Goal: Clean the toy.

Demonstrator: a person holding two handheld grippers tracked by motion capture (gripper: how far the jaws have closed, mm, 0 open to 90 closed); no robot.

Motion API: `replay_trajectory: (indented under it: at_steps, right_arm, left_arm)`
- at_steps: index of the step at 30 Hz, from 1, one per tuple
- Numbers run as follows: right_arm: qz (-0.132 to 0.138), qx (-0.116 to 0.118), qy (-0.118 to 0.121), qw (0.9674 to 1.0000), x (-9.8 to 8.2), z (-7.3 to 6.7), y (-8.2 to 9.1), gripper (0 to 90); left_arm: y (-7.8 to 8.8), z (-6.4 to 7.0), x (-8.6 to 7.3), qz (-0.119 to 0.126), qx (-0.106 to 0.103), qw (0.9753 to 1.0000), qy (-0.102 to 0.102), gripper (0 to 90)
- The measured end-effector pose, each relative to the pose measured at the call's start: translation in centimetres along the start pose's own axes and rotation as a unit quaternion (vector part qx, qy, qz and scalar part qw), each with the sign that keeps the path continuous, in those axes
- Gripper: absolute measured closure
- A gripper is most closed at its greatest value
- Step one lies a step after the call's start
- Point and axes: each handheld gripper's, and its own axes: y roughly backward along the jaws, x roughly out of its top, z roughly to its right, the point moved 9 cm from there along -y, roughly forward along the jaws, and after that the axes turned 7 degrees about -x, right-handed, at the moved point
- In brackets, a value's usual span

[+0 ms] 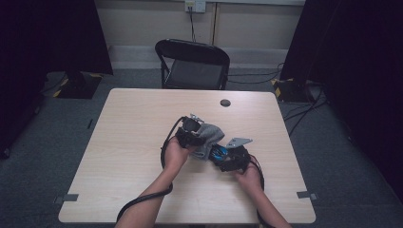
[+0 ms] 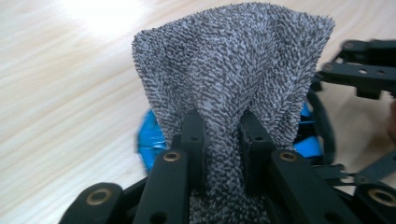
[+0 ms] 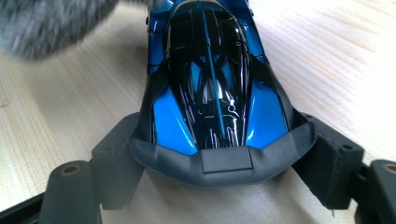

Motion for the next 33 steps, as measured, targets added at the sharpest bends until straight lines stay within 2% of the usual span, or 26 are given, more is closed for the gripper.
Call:
replay_trajectory:
  at_steps: [5,14,23,33]
  right_arm:
    - [0.0,0.0,0.001,1.0,0.0,0.0,0.0,23.7]
    - [0.0,0.0,0.001,1.0,0.0,0.0,0.0,23.7]
    - [0.0,0.0,0.001,1.0,0.0,0.0,0.0,23.7]
    - [0.0,0.0,0.0,1.0,0.0,0.0,0.0,23.7]
  left_arm:
    - [-0.9,1.9,0.1,-0.01,-0.013,0.9997,-0.019,75.6]
    - [-2.3,3.4,-0.1,-0.021,-0.022,0.999,-0.033,75.7]
    - [-3.2,4.3,-0.1,-0.03,-0.023,0.9983,-0.044,75.7]
    - [-3.6,4.3,-0.5,-0.036,-0.023,0.9978,-0.051,75.7]
